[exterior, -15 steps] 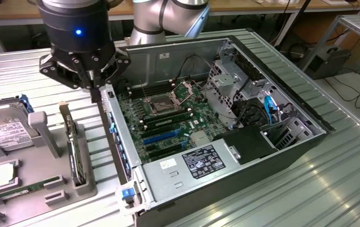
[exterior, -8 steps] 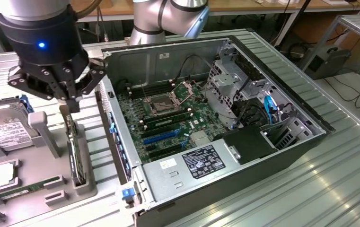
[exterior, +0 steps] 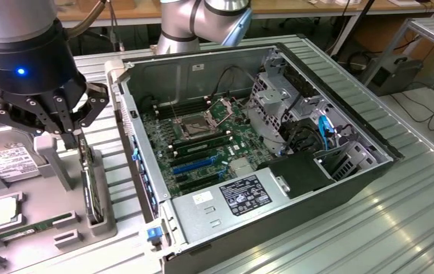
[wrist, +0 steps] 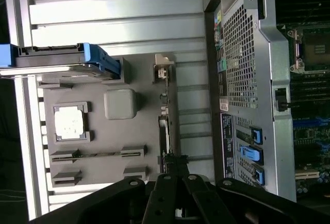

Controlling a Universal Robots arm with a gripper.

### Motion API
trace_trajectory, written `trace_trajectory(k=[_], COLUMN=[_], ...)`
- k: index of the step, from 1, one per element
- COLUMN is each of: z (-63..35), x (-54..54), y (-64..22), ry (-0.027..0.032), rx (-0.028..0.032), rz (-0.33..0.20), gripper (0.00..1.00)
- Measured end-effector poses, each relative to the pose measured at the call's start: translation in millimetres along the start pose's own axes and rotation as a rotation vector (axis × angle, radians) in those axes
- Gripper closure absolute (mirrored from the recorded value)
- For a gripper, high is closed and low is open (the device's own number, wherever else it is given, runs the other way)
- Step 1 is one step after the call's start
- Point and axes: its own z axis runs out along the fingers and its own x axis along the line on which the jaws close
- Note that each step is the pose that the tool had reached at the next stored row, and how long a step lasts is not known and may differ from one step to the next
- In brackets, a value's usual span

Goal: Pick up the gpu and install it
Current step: 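Reach for the gpu, then pick up the gpu and move the gpu toward the slot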

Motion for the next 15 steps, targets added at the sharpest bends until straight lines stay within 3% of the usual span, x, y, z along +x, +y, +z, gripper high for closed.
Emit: trace_trajectory(k=[13, 15], z=[0.0, 0.0], x=[0.0, 0.0], y=[0.0, 0.0], ry=[-0.0001, 0.0], rx=[-0.0001, 0.0], rz=[0.0, 0.0], gripper=[0.89, 0.76])
